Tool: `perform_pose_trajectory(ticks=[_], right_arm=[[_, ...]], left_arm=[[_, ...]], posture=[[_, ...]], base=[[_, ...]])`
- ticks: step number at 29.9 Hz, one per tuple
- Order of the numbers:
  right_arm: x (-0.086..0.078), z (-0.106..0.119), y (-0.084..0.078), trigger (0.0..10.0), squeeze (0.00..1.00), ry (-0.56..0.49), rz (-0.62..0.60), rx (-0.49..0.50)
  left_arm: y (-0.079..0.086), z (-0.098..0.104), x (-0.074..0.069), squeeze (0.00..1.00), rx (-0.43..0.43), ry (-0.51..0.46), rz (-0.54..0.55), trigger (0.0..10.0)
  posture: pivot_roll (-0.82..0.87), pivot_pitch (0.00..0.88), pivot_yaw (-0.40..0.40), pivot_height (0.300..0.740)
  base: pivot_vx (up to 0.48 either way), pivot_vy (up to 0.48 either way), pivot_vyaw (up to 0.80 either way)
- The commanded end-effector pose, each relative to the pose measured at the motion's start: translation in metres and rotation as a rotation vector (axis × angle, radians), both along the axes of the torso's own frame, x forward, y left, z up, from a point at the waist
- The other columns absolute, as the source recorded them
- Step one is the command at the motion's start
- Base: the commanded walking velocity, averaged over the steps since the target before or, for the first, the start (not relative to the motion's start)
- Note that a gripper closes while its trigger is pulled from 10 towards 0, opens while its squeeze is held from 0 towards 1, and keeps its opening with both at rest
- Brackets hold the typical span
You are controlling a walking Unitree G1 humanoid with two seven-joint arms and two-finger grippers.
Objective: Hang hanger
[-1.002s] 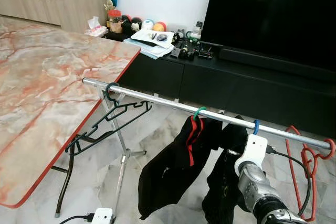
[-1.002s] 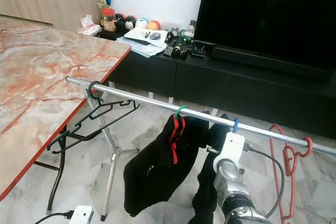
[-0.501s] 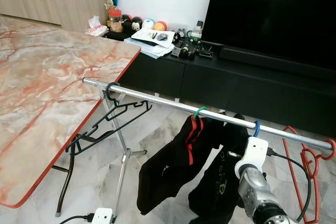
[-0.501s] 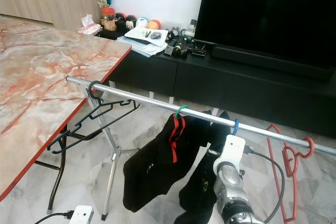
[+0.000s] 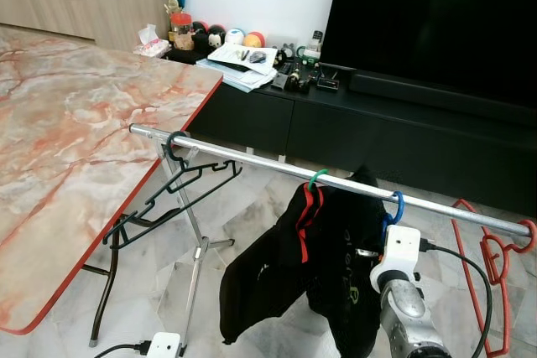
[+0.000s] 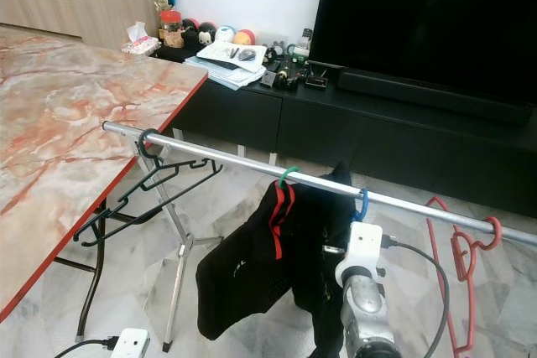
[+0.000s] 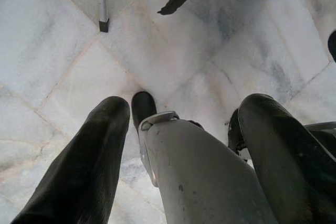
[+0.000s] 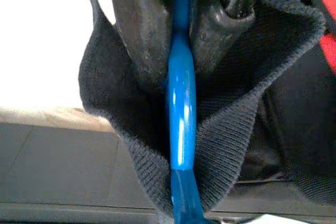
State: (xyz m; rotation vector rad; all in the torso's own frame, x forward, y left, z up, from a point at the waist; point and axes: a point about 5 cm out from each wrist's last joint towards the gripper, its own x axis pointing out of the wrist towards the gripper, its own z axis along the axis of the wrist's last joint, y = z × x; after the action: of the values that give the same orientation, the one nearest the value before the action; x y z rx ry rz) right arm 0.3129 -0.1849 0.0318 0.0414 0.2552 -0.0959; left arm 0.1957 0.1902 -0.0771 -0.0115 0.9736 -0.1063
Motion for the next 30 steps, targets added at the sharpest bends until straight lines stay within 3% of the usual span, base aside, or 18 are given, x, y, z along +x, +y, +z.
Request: perform_pose_trajectory(ticks=[1, 9, 14, 15, 21, 30], right_arm=[[0.003, 0.013, -0.001, 0.0, 0.00, -0.090, 0.032, -0.031], [-0.005, 0.016, 0.002, 0.0, 0.00, -0.170, 0.051, -0.032], [-0.012, 0.000, 0.001, 0.0, 0.00, -0.060, 0.063, -0.095], [-0.021, -0.015, -0.001, 10.0, 0.00, 0.029, 0.057, -0.119], [-0.035, -0.027, 0.002, 10.0, 0.00, 0.058, 0.060, -0.094], [-0.048, -0.033, -0.008, 10.0, 0.00, 0.069, -0.027, -0.078]], left_arm=[[0.000, -0.004, -0.007, 0.00, 0.010, 0.035, -0.020, 10.0], [0.003, -0.004, -0.009, 0.00, 0.020, 0.039, -0.032, 10.0], [0.004, -0.004, -0.010, 0.00, 0.028, 0.043, -0.043, 10.0], [0.005, -0.004, -0.010, 0.00, 0.031, 0.043, -0.048, 10.0], [0.006, -0.005, -0.012, 0.00, 0.039, 0.042, -0.046, 10.0], [0.010, -0.006, -0.014, 0.00, 0.047, 0.040, -0.036, 10.0]], posture=[[0.10, 0.000, -0.052, 0.740], [0.10, 0.000, -0.040, 0.740], [0.10, 0.000, -0.036, 0.740], [0.10, 0.000, -0.035, 0.740], [0.12, 0.000, -0.032, 0.740], [0.10, 0.000, -0.018, 0.740]], base=[[0.000, 0.000, 0.00], [0.000, 0.000, 0.00], [0.000, 0.000, 0.00], [0.000, 0.000, 0.00], [0.000, 0.000, 0.00], [0.000, 0.000, 0.00]])
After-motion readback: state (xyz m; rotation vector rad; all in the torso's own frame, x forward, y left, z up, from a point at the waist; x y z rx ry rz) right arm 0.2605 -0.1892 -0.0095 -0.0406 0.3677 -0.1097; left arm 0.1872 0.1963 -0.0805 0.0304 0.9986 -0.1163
